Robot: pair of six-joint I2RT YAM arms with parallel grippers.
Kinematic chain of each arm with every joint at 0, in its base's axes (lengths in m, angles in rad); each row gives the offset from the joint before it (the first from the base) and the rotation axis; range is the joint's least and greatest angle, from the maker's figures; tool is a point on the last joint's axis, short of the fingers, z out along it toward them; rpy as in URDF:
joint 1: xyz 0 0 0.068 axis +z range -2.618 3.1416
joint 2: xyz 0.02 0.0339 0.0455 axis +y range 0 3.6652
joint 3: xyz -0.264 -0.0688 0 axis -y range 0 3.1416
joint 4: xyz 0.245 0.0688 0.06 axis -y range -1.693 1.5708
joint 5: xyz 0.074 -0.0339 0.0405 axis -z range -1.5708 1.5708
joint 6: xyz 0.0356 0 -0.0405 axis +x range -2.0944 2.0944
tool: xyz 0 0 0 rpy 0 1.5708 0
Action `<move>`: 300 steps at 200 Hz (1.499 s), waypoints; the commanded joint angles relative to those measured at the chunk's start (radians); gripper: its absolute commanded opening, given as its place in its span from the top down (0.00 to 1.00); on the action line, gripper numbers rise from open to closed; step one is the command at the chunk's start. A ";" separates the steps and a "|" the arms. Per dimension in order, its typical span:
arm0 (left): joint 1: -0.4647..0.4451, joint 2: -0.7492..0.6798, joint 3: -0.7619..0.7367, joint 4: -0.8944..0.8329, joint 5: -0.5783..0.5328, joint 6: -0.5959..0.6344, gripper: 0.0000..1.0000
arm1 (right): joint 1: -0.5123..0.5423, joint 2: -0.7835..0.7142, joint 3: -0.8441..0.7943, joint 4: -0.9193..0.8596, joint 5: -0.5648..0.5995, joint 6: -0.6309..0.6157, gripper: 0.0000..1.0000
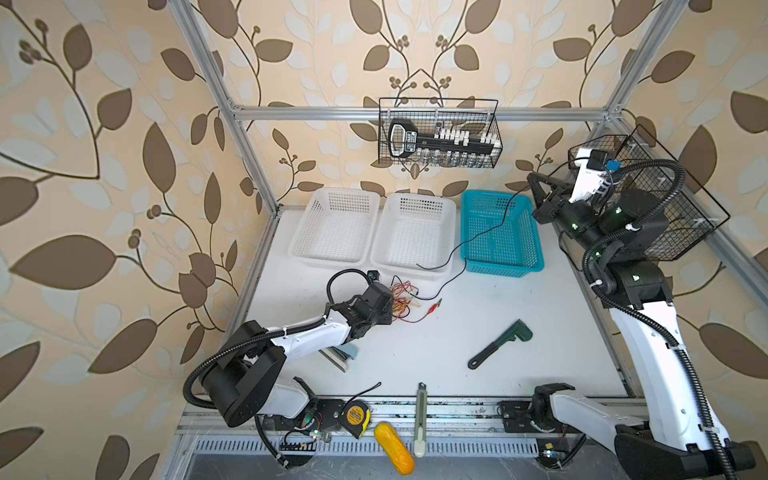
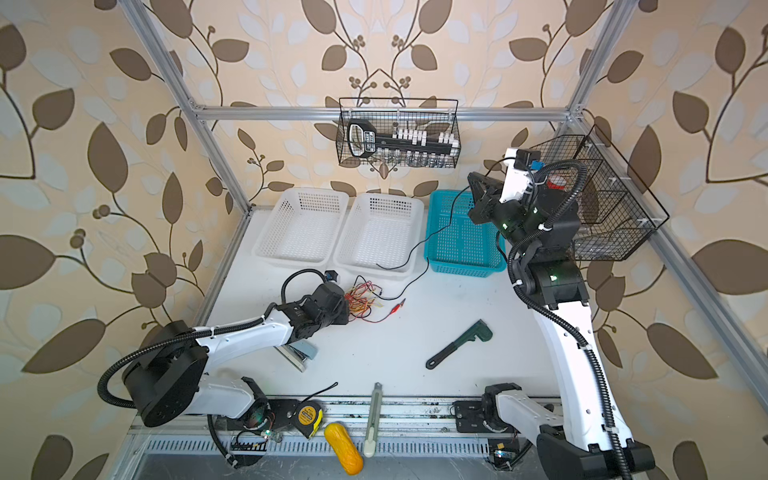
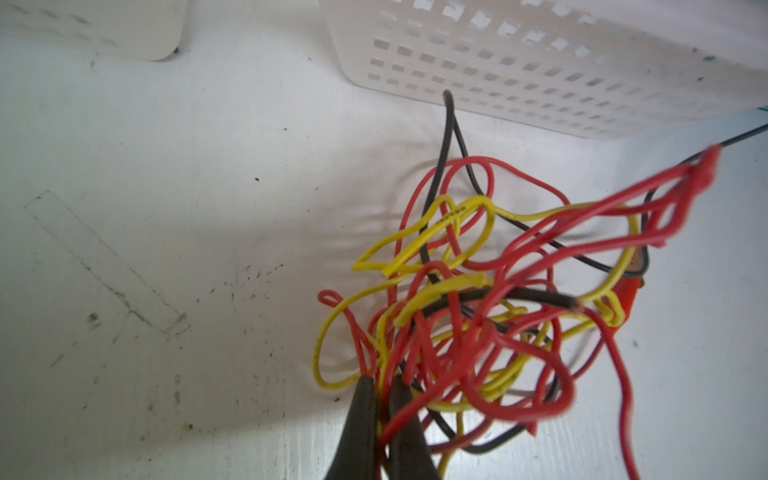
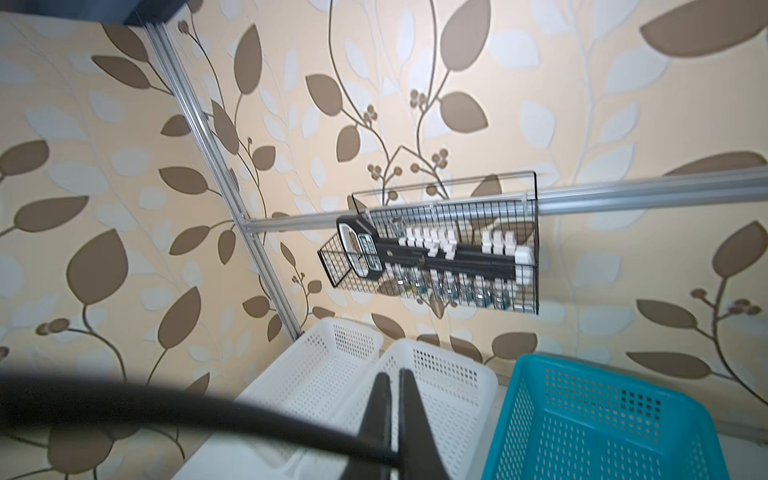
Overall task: Untangle the cables
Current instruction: 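Pull the black wire toward the teal basket with the right gripper while left holds, then lower the black wire into the teal basket and open the right gripper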
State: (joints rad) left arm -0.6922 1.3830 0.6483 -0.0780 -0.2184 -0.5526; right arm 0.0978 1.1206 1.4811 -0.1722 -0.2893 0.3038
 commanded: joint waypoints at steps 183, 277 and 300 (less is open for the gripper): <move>0.008 0.027 0.012 0.046 0.036 0.006 1.00 | -0.066 0.331 -0.234 0.119 0.397 -0.097 1.00; 0.008 -0.008 -0.004 0.047 0.041 0.002 1.00 | -0.032 0.555 -0.291 0.014 0.393 -0.068 1.00; 0.008 -0.023 -0.004 0.046 0.039 0.004 1.00 | -0.032 0.613 -0.244 -0.022 0.381 -0.075 0.99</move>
State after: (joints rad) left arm -0.6922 1.3987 0.6479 -0.0475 -0.1902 -0.5526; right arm 0.0647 1.6890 1.1725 -0.1406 0.0971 0.2314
